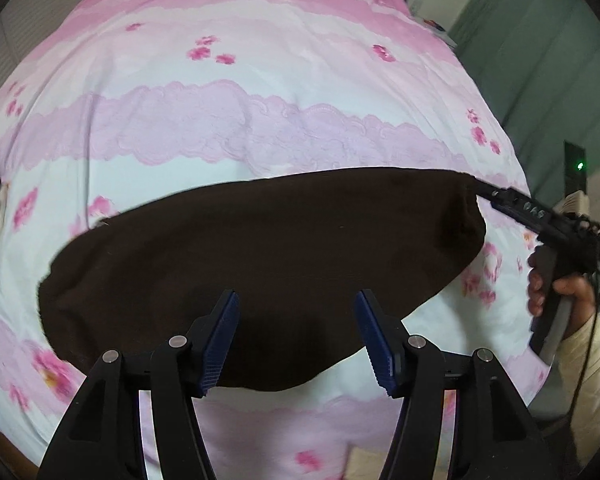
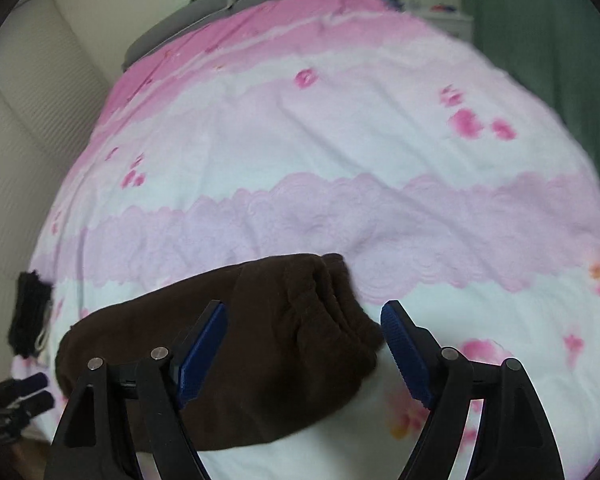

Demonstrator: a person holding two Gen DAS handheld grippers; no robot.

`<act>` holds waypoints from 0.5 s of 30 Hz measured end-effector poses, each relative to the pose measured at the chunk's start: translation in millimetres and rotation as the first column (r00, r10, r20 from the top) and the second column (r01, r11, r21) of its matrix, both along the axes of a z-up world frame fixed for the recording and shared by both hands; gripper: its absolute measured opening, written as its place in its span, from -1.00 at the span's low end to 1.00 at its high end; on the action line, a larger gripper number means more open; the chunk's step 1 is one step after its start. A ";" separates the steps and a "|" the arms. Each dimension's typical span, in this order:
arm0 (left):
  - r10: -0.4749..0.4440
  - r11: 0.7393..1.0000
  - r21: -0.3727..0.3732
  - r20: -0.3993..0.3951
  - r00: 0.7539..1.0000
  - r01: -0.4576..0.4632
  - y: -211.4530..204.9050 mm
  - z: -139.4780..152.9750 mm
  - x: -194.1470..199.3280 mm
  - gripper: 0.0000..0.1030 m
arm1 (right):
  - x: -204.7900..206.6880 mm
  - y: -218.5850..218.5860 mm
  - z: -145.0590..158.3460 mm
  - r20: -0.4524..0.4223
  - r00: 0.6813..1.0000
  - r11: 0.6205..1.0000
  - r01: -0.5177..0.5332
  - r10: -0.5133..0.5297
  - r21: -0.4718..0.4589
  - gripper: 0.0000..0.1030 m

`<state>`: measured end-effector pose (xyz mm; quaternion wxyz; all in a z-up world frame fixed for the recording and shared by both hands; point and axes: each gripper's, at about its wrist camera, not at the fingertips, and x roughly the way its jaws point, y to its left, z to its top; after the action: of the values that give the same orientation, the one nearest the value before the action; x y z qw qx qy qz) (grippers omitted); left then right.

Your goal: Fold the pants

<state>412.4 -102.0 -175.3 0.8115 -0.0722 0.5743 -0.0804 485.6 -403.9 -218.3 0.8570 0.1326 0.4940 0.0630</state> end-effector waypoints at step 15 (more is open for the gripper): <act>0.028 0.997 0.071 -0.061 0.998 -0.024 -51.5 -13.6 -14.8 0.15 | 53.5 -39.3 -95.0 -0.154 0.986 0.975 -0.032 0.067 0.222 0.25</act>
<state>397.6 -153.6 -188.9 0.7963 -0.0534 0.6007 -0.0474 539.1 -443.2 -313.3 0.7928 0.2182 0.5546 0.1275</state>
